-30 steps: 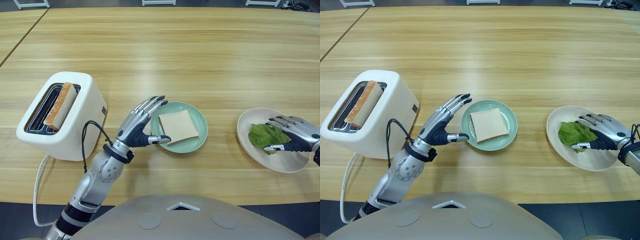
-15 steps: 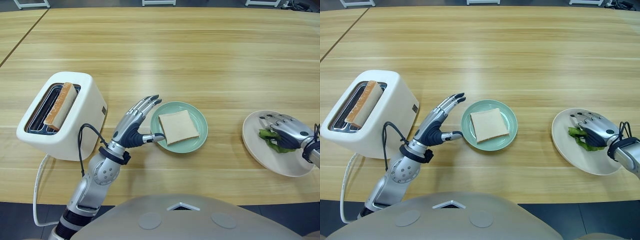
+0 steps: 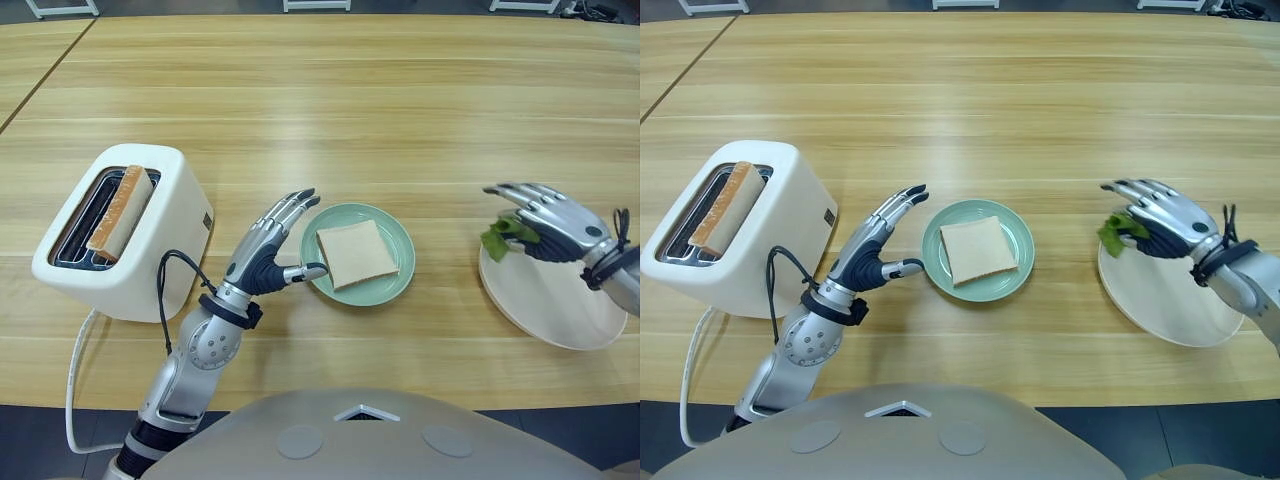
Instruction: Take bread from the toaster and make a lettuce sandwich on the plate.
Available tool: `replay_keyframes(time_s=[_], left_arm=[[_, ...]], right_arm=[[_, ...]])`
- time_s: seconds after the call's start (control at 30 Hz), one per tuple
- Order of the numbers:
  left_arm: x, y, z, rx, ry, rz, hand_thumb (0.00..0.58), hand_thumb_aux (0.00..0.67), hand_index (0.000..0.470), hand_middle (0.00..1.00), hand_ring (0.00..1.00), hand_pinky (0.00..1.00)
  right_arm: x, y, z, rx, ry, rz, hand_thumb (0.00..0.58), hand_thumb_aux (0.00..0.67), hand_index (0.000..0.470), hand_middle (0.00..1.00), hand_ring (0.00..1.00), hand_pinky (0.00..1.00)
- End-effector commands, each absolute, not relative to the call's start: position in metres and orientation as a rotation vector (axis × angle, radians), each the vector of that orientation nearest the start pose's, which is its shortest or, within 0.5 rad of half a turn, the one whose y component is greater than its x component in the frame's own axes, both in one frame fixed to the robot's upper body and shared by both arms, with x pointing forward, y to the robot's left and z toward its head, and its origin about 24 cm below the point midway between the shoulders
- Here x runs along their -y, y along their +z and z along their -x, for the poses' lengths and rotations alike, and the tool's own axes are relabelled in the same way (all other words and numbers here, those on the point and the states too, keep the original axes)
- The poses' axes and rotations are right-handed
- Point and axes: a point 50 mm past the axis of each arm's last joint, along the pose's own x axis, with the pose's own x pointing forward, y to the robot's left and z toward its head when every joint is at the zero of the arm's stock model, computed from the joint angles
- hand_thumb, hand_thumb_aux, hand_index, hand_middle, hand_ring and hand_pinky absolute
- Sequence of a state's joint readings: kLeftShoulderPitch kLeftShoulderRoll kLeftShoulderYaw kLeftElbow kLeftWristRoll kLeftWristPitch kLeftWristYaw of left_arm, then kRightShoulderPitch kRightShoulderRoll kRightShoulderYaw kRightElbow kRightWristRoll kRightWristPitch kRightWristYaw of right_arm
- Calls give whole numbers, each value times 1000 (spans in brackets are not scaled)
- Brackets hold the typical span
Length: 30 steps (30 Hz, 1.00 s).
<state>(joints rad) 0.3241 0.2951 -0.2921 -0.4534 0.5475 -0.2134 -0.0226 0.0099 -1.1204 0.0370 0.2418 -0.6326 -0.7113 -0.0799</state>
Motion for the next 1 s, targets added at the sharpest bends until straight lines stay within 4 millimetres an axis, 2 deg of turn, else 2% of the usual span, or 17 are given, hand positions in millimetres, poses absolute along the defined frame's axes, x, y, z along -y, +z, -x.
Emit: replay_keyframes(time_s=[0.03, 0.17, 0.3, 0.43, 0.6, 0.73, 0.97, 1.0], left_arm=[[-118, 82, -176, 348, -353, -670, 0, 0, 0, 0, 0, 0], [-116, 81, -178, 345, -357, -633, 0, 0, 0, 0, 0, 0], [-115, 81, -179, 347, -355, -630, 0, 0, 0, 0, 0, 0], [-115, 81, -179, 345, -357, -628, 0, 0, 0, 0, 0, 0], [-114, 80, -178, 345, -365, -627, 0, 0, 0, 0, 0, 0], [-114, 80, -177, 338, -370, -627, 0, 0, 0, 0, 0, 0], [-113, 79, -173, 325, -369, -632, 0, 0, 0, 0, 0, 0], [-113, 78, -173, 323, -369, -632, 0, 0, 0, 0, 0, 0]], right_arm=[[253, 128, -250, 442, 672, 1518, 580, 670, 470, 0, 0, 0], [217, 128, -268, 501, 799, 1439, 580, 670, 470, 0, 0, 0], [183, 114, -287, 506, 940, 1388, 580, 670, 470, 0, 0, 0], [162, 101, -297, 490, 1025, 1332, 580, 670, 470, 0, 0, 0], [145, 82, -296, 469, 1097, 1290, 580, 670, 470, 0, 0, 0], [143, 71, -288, 463, 1130, 1292, 580, 670, 470, 0, 0, 0], [146, 72, -274, 492, 1138, 1295, 580, 670, 470, 0, 0, 0], [146, 72, -273, 491, 1138, 1294, 579, 638, 448, 0, 0, 0]])
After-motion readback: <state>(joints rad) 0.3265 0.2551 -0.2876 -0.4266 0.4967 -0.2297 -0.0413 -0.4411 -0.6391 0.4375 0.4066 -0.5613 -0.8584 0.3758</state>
